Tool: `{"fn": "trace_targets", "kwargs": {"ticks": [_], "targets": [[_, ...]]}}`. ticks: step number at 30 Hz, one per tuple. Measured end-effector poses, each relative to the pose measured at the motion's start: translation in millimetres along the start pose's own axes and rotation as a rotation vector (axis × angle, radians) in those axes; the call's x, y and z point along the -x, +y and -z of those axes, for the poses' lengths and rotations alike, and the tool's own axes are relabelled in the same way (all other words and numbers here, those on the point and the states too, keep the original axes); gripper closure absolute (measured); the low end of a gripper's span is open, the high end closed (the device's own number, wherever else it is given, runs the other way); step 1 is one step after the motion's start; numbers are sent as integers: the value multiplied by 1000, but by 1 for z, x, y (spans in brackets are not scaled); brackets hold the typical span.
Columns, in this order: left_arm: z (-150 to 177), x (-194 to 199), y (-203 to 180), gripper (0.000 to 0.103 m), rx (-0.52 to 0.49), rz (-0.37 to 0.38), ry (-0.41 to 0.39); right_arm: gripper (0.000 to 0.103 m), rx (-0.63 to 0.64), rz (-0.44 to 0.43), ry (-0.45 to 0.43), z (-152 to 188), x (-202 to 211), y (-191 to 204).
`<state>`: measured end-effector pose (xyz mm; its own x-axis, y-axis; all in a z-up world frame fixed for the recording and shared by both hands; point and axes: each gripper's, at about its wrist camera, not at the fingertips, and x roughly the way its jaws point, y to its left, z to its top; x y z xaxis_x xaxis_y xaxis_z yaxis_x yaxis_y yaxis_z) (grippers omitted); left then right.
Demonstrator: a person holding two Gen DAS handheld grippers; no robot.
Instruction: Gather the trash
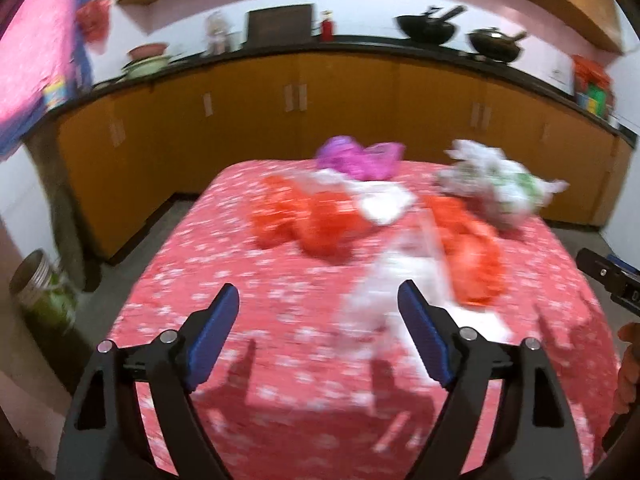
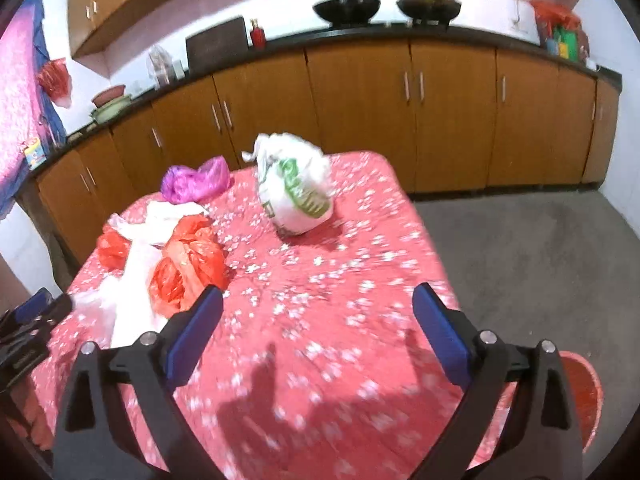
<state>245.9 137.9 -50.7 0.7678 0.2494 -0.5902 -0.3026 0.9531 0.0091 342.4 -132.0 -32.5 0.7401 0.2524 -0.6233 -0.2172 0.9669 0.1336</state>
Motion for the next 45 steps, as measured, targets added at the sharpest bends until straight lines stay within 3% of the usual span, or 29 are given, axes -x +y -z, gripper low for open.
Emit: {"fn": "trace_targets", "kwargs": {"ticks": [8, 13, 17, 23, 31, 45], "targets": [[1, -39, 40, 15, 47, -71, 87, 4, 10, 37, 126, -10, -56, 11], [-2, -53, 46, 14, 69, -77, 137, 4, 18, 98, 264, -9, -87, 14], [-3, -63, 48, 14, 63, -91, 180, 4, 84, 163, 287, -7, -91, 26], [-2, -80, 49, 13, 64, -101, 263, 4, 81, 158, 287, -8, -91, 24], [1, -85, 58, 2, 115, -96, 303, 4, 82, 159, 289, -9, -92, 23], [1, -86, 55, 2, 106, -110, 315, 4, 82, 158, 289, -9, -92, 23]]}}
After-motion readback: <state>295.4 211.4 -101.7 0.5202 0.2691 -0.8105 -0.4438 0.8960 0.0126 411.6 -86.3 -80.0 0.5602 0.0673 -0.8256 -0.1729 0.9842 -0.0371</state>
